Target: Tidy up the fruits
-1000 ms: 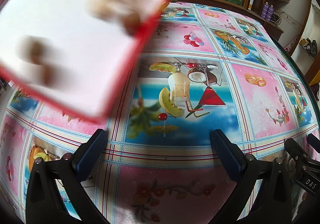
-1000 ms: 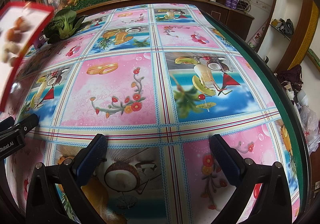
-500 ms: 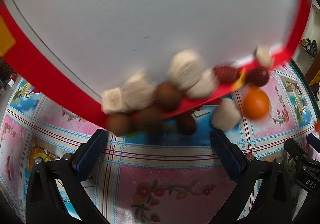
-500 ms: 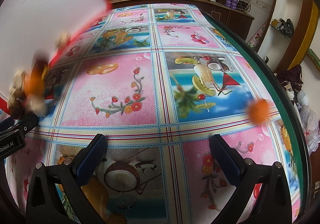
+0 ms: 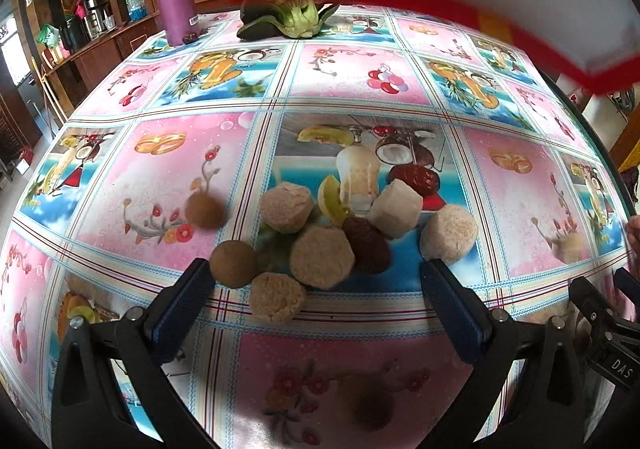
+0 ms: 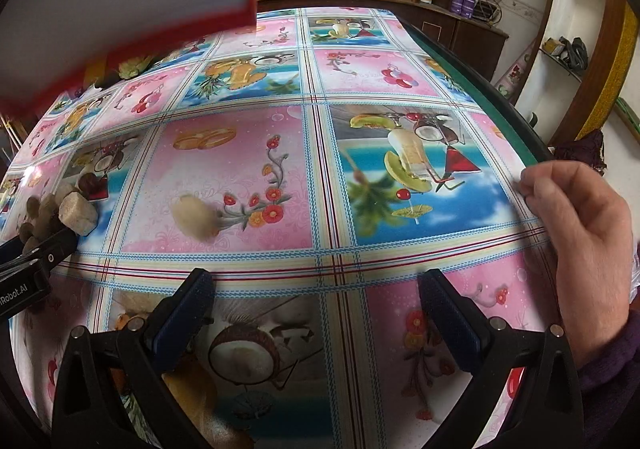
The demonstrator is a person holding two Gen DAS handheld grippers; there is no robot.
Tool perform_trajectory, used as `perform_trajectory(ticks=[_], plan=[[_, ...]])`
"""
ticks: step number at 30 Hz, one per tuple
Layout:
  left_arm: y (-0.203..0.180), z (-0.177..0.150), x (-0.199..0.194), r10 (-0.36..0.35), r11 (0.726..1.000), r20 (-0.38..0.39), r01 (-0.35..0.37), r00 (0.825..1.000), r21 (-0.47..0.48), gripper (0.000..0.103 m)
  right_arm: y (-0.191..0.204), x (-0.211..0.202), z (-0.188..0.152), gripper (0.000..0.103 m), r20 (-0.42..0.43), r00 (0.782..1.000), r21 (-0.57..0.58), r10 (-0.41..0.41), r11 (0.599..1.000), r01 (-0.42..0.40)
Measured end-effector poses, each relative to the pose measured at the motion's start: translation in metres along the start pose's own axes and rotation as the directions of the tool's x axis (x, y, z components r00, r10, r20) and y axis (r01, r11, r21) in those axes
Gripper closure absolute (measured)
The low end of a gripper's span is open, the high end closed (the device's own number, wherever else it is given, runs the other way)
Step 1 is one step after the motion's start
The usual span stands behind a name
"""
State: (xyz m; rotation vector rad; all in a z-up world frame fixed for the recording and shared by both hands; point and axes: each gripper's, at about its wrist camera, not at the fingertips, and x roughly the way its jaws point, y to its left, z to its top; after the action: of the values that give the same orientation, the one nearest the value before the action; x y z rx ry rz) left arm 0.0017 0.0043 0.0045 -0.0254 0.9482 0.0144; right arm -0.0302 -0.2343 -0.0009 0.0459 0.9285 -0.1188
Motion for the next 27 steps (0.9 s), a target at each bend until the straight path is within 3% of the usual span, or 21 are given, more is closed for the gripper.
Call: perform_trajectory(ticks=[27], plan=[[-0.0015,-0.002,0.0011,0.0,1.0,0.0,0.0,1.0,0.0,0.0,0.0009,-0.0001,-0.0002,0.0,-0.002,1.0,0.0,0.0,1.0,0.0]])
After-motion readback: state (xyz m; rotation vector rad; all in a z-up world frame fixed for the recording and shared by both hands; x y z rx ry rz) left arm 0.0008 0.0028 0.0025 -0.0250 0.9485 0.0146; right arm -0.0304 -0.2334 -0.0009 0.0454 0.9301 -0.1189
